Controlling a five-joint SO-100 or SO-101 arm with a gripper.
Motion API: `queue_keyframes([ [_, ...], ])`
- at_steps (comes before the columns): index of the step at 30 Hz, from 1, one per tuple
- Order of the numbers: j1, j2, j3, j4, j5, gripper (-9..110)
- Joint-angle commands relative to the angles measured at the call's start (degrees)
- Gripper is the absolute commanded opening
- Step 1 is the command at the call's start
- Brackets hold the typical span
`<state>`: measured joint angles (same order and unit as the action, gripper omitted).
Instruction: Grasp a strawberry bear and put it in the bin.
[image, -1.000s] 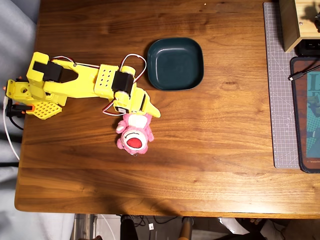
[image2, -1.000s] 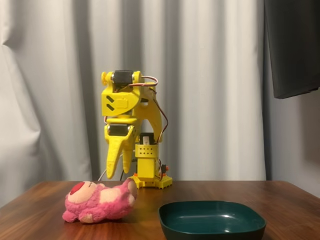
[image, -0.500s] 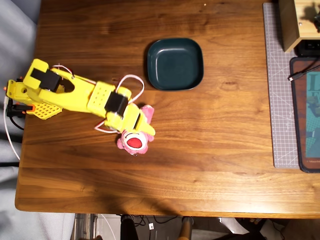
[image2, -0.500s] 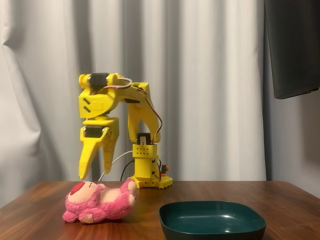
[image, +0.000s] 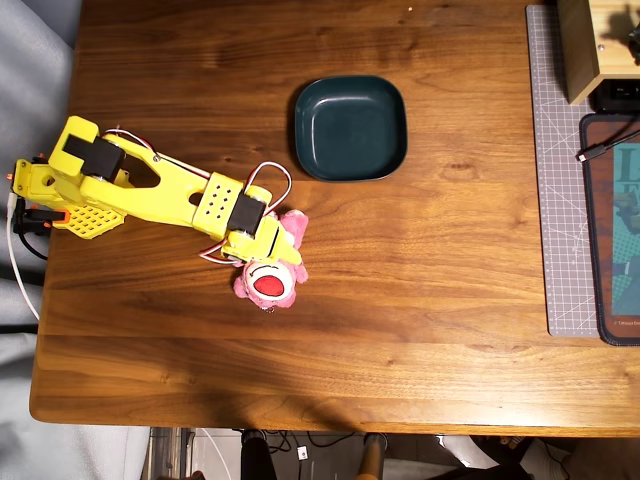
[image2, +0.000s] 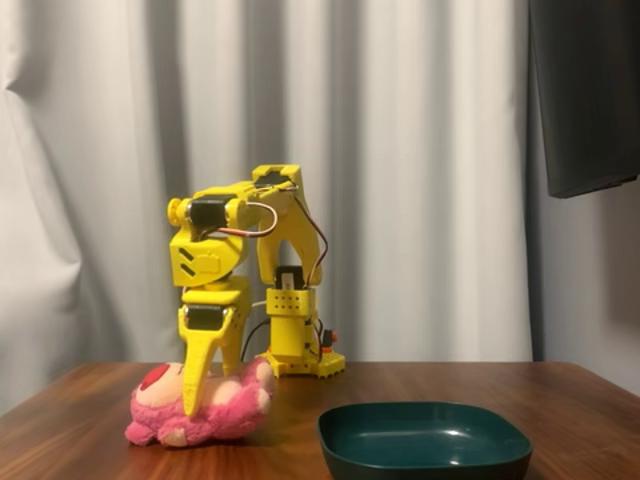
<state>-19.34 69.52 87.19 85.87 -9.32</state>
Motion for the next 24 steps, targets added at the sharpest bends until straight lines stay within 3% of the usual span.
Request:
queue_keyframes([
  [1, 1.0, 0.5, 0.8, -1.6, 0.2, 42],
  [17, 2.0, 0.5, 7.4, -9.7, 0.5, 38],
  [19, 1.8, 0.5, 6.9, -9.7, 0.5, 32],
  [21, 1.6, 0.5, 6.2, -9.8, 0.5, 13],
  [24, 1.5, 0.5, 5.8, -11.0, -0.1, 5],
])
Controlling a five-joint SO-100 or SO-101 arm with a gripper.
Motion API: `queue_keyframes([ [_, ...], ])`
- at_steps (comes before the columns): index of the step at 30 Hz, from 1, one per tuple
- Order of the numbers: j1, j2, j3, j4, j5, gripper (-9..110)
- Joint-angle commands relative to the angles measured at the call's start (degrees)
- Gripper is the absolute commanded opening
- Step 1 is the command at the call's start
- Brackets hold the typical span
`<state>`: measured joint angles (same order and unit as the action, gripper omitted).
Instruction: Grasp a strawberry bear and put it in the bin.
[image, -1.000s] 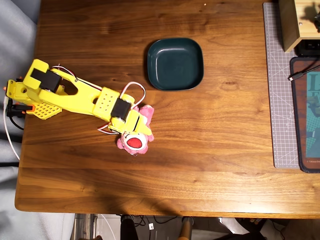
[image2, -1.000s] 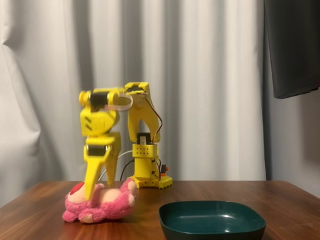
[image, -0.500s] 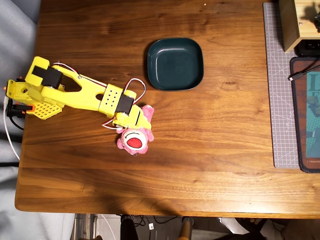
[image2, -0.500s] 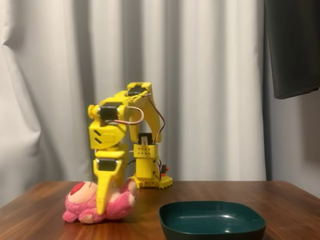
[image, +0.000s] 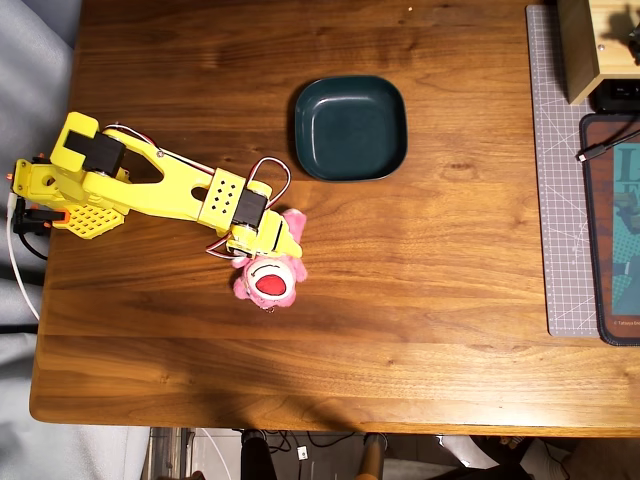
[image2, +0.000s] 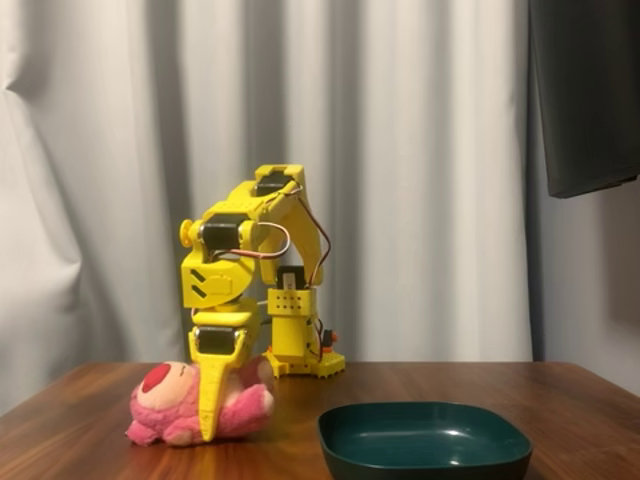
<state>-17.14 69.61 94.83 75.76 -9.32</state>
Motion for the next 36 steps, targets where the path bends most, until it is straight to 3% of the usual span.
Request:
queue_keyframes([
  [1, -0.7, 0.4, -2.1, -1.2, -0.3, 3],
  [10, 1.8, 3.4, -8.8, 4.5, 0.4, 0],
  [21, 14.8, 6.5, -43.2, 27.0, 8.0, 0],
  [30, 27.4, 7.1, -52.2, 26.2, 14.9, 0],
  [36, 34.5, 6.9, -54.2, 19.5, 17.6, 0],
])
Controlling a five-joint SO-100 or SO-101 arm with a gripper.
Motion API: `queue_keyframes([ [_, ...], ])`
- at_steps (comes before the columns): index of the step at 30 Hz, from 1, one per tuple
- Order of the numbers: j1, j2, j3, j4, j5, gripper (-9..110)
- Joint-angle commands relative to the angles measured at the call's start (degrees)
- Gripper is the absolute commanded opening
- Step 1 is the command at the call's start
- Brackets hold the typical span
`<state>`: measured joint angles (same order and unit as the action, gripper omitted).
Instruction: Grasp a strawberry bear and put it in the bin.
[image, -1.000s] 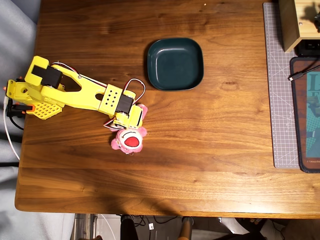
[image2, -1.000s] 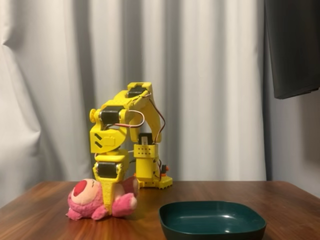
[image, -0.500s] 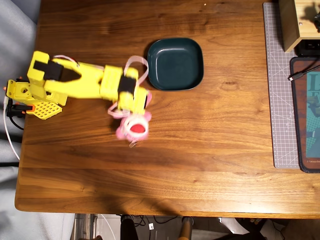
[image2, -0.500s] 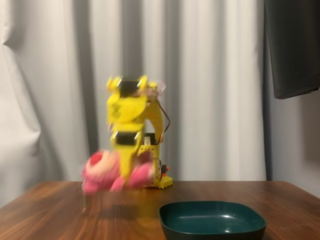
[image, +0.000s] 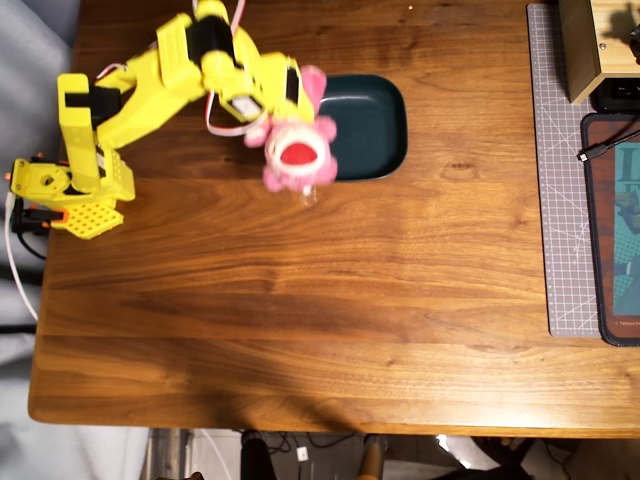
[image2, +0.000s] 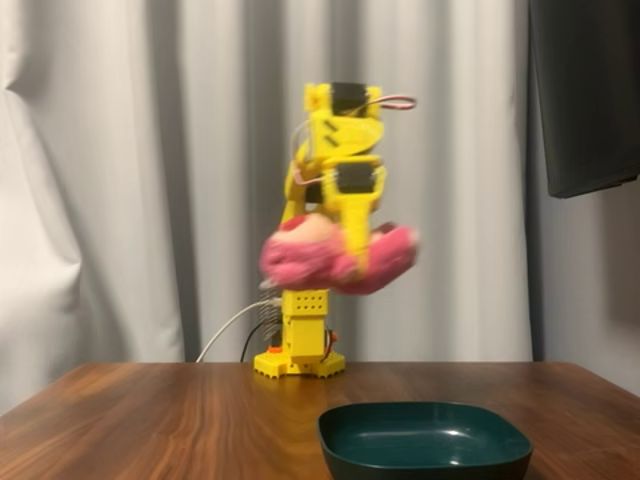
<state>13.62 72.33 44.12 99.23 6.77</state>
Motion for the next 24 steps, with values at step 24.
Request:
queue_keyframes([
  [24, 4.9, -14.1, -11.8, -22.8, 1.8, 0],
])
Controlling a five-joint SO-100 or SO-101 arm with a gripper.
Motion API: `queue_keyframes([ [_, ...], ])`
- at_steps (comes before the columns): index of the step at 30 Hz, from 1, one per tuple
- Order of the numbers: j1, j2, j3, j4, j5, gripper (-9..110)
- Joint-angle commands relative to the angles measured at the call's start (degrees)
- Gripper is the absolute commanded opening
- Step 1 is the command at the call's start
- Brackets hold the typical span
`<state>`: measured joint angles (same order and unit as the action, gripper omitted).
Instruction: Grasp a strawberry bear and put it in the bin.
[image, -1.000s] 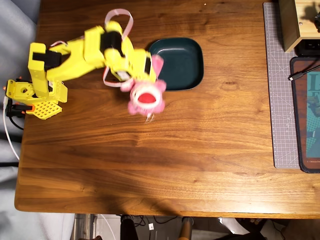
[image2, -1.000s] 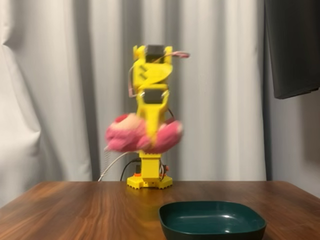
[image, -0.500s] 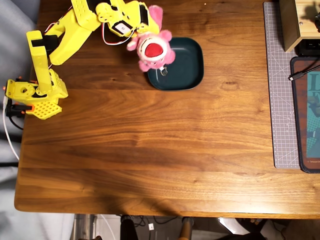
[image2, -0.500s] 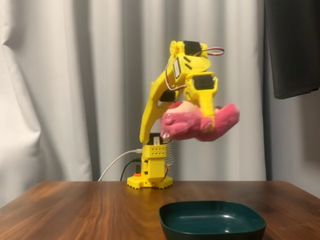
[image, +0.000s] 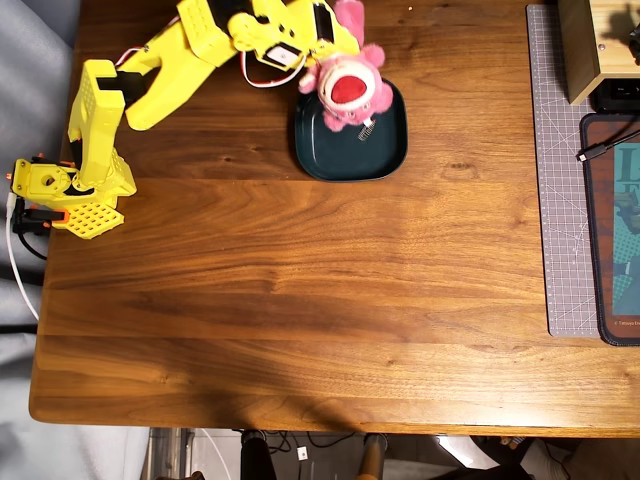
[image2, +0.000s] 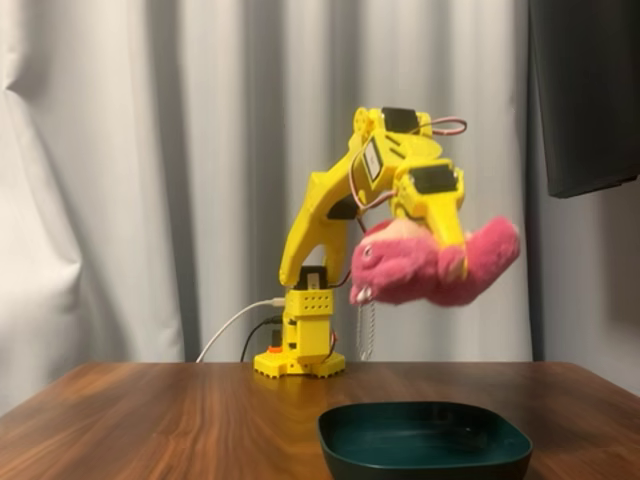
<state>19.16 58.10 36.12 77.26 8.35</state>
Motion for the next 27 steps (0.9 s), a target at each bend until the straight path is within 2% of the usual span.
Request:
queue_keyframes([
  [1, -0.8, -0.3, -4.0, -0.8, 0.2, 0],
  [9, -3.3, -1.4, -6.4, 1.4, -0.4, 3],
  [18, -2.8, -2.2, -7.3, 4.9, -0.5, 24],
  [27, -2.9, -2.4, -7.6, 5.7, -0.5, 26],
])
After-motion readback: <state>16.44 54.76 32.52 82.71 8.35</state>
